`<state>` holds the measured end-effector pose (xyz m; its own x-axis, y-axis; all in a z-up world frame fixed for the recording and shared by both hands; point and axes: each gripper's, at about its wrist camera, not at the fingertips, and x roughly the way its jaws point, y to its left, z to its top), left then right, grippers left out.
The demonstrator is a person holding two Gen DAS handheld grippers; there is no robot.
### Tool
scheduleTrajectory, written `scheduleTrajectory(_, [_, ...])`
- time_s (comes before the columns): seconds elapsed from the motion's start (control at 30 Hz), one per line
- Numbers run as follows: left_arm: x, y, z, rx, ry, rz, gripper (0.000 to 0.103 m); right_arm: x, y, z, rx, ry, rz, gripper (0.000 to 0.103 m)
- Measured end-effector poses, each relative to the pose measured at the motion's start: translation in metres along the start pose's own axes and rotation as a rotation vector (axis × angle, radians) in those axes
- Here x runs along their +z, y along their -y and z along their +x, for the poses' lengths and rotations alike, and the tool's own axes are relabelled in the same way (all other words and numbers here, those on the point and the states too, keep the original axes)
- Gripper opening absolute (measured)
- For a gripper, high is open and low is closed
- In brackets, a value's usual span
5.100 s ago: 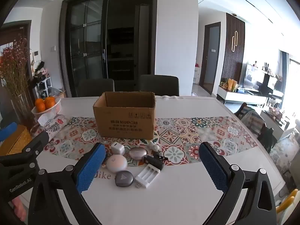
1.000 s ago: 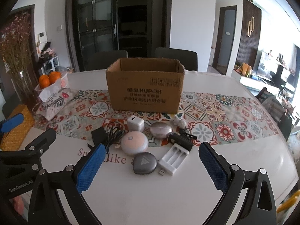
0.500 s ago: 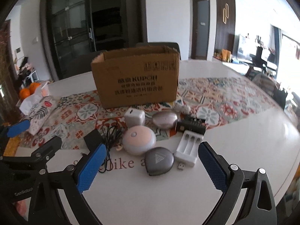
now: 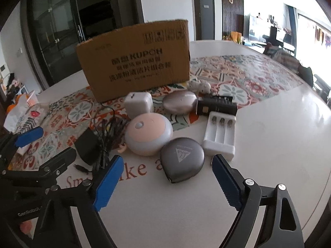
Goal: Organize rigid objects
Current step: 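Close the left gripper on the black adapter while the right grips the grey tape measure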
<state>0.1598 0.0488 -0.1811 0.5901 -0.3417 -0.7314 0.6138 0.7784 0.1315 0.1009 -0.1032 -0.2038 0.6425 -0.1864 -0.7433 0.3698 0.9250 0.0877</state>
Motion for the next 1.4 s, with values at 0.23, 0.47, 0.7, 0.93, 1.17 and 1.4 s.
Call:
scheduleTrajectory(0.23, [0.000,-0.003,0.021,-0.035,-0.037,0.015,0.086,-0.002,0.002,0.016,-0.007,-0.043,0.032,0.086])
scheduleTrajectory(0.47, [0.001,-0.005,0.037,-0.079,-0.064,0.020,0.080,0.001,-0.001,0.024,-0.026,-0.046,0.028,0.086])
scheduleTrajectory(0.7, [0.003,-0.003,0.048,-0.128,-0.067,0.026,0.072,0.004,0.001,0.036,-0.036,-0.080,0.033,0.085])
scheduleTrajectory(0.93, [0.004,-0.001,0.060,-0.163,-0.091,0.007,0.055,0.008,0.003,0.042,-0.035,-0.093,0.028,0.074])
scheduleTrajectory(1.17, [0.000,0.002,0.058,-0.135,-0.079,-0.031,0.055,0.007,0.006,0.043,-0.031,-0.093,-0.001,0.057])
scheduleTrajectory(1.4, [-0.009,0.003,0.043,-0.096,-0.072,-0.123,0.054,0.005,0.008,0.039,0.004,-0.107,-0.018,0.057])
